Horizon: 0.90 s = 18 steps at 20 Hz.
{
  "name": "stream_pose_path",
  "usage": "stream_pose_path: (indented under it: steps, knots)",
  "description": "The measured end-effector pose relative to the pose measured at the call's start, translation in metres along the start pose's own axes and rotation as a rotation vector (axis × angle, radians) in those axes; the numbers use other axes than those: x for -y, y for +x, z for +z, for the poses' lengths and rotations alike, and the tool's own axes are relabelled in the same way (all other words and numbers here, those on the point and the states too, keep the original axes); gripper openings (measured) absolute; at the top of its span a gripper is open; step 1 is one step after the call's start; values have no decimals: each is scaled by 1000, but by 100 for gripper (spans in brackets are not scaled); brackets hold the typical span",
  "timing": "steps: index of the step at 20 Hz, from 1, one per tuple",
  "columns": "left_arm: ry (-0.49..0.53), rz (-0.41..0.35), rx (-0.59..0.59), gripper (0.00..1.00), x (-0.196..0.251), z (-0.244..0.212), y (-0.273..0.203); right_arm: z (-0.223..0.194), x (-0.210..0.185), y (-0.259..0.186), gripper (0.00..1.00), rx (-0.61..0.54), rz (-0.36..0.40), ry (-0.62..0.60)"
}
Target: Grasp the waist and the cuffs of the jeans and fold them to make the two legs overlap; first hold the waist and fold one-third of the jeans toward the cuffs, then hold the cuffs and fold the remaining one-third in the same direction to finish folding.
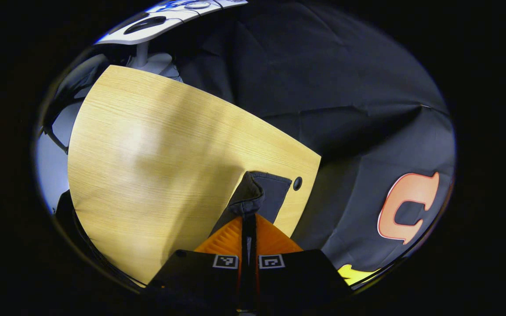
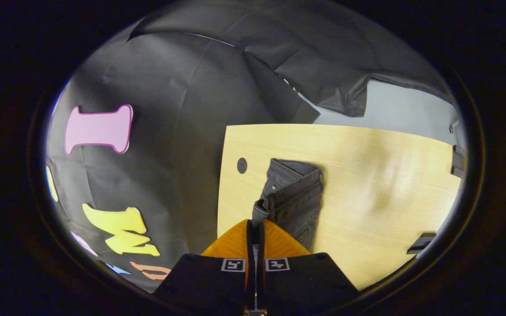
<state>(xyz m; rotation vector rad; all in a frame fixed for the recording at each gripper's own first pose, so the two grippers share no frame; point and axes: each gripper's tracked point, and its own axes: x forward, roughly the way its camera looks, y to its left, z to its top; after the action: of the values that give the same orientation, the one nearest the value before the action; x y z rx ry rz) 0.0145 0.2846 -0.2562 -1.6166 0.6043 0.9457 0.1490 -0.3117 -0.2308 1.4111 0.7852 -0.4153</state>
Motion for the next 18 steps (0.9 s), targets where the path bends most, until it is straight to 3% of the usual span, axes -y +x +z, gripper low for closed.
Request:
stream_pose_path:
  steps: [5,13,18]
  knots:
    - [4,44,10,3,44,-5,40,21,-23,49,2,21,-25,26]
    - [166,69,-50,3,88,-30,139,41,-32,138,0,34,-86,-7]
    - [215,71,-74,4,109,-42,158,47,-24,167,2,24,-118,-37]
